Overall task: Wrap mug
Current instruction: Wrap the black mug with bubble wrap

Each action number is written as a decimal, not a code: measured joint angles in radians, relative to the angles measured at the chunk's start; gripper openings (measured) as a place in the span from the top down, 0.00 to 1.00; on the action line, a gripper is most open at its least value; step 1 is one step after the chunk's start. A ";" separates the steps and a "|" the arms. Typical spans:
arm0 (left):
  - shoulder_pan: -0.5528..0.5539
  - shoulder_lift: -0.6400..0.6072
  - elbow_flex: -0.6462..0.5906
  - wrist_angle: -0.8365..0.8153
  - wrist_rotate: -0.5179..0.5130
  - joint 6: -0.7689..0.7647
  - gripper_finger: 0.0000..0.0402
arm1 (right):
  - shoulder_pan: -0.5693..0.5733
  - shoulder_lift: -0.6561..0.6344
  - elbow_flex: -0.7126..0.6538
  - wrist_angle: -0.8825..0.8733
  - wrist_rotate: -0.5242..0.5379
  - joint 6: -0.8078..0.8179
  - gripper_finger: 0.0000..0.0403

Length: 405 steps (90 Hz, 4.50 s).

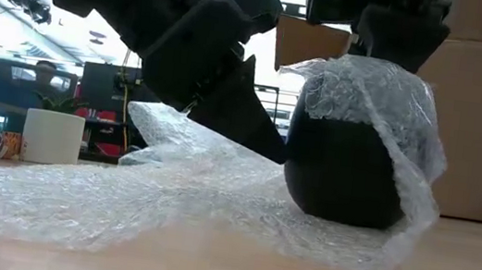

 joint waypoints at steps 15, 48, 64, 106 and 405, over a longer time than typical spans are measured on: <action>0.000 0.000 0.000 0.002 0.000 0.000 0.68 | -0.001 0.001 0.050 -0.086 0.021 -0.026 1.00; 0.000 0.000 0.000 0.001 0.000 0.000 0.68 | 0.024 -0.015 0.174 -0.163 0.071 -0.055 1.00; -0.002 -0.030 0.003 -0.039 0.000 0.045 0.68 | 0.043 -0.014 0.148 -0.150 0.068 -0.034 1.00; -0.055 -0.274 0.067 -0.502 0.086 0.141 0.68 | 0.046 -0.015 0.029 -0.094 0.064 0.012 1.00; 0.113 -0.267 0.173 -1.123 0.395 -0.090 1.00 | 0.296 -0.020 0.237 -0.211 0.278 0.214 1.00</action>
